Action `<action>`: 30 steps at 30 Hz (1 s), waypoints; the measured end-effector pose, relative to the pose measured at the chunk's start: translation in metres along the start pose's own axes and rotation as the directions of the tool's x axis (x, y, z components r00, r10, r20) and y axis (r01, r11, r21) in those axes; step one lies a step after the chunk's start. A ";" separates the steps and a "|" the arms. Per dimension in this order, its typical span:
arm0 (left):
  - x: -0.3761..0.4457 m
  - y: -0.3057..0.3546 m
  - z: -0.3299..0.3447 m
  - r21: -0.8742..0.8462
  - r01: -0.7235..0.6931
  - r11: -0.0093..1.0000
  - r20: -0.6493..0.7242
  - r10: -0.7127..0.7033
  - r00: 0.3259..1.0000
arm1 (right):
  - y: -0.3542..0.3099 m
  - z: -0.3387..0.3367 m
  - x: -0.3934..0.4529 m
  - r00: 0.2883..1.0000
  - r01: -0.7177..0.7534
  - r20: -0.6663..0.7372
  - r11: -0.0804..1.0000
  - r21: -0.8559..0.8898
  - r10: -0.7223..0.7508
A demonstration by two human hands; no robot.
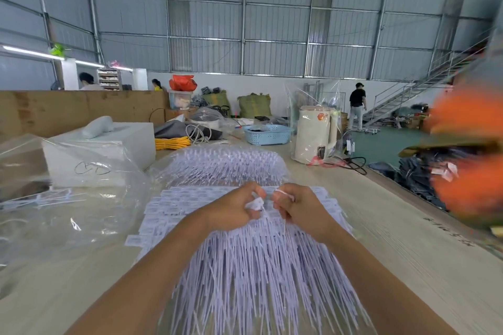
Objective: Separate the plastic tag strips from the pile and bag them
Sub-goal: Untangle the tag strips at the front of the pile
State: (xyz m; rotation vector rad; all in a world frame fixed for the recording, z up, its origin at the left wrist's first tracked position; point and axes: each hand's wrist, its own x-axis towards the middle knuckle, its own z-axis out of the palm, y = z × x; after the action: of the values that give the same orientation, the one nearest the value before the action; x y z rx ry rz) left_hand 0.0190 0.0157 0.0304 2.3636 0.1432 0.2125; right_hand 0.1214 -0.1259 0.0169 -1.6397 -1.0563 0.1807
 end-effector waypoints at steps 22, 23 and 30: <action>0.000 0.014 -0.006 0.258 -0.024 0.966 -0.046 0.037 0.998 | -0.005 -0.021 0.001 0.971 0.002 0.231 0.971 -0.238 0.055; 0.000 0.014 -0.006 0.245 -0.018 0.969 -0.053 0.032 0.998 | -0.008 -0.021 0.003 0.963 -0.003 0.259 0.962 -0.274 0.076; 0.002 0.012 -0.003 0.154 0.055 0.987 -0.030 -0.051 0.998 | -0.011 -0.020 0.009 0.941 0.200 0.334 0.868 -0.454 -0.042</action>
State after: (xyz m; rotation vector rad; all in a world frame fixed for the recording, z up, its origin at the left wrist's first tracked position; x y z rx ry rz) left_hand 0.0211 0.0094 0.0416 2.5089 0.2423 0.2135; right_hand 0.1331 -0.1338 0.0372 -2.0267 -1.5417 0.0972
